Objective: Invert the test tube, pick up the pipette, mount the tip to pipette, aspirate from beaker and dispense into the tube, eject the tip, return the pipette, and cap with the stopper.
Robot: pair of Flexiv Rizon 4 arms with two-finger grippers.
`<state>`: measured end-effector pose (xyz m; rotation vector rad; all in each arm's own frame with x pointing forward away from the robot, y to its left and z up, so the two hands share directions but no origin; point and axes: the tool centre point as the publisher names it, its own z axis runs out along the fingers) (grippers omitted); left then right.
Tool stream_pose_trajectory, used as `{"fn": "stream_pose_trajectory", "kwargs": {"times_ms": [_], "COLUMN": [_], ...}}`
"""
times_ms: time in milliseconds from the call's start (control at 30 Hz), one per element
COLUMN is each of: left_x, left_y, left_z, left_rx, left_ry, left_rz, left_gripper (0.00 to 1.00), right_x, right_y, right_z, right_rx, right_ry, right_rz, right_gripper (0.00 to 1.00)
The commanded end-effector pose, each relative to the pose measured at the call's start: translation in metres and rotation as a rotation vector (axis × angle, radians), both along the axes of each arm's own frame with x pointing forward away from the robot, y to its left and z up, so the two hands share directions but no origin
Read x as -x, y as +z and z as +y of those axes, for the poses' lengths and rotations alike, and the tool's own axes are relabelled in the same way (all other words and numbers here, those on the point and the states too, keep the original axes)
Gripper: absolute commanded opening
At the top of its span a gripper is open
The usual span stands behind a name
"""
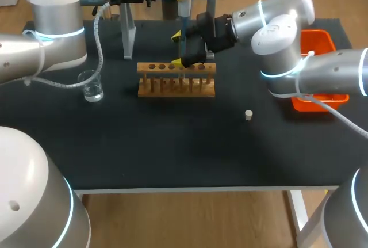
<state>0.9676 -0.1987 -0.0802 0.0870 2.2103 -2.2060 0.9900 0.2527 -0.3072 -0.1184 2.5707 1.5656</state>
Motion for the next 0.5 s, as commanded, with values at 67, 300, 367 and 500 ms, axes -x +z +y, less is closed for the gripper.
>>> {"fn": "stream_pose_trajectory", "kwargs": {"times_ms": [67,300,367,500], "left_x": [0.0002,0.0002,0.0002,0.0002], "left_y": [0.0009,0.0009,0.0009,0.0009], "left_z": [-0.0003,-0.0003,-0.0003,-0.0003], "left_rx": [-0.003,-0.003,-0.003,-0.003], "left_ry": [0.001,0.001,0.001,0.001], "left_rz": [0.001,0.001,0.001,0.001], "left_gripper": [0.0,0.0,0.0,0.0], "right_x": [-0.0016,-0.0016,-0.0016,-0.0016], "right_y": [-0.0025,-0.0025,-0.0025,-0.0025], "right_z": [0.0021,0.0021,0.0021,0.0021], "right_rx": [0.013,0.013,0.013,0.013], "right_ry": [0.008,0.008,0.008,0.008], "right_rz": [0.003,0.003,0.003,0.003], "right_gripper": [1.0,1.0,1.0,1.0]}}
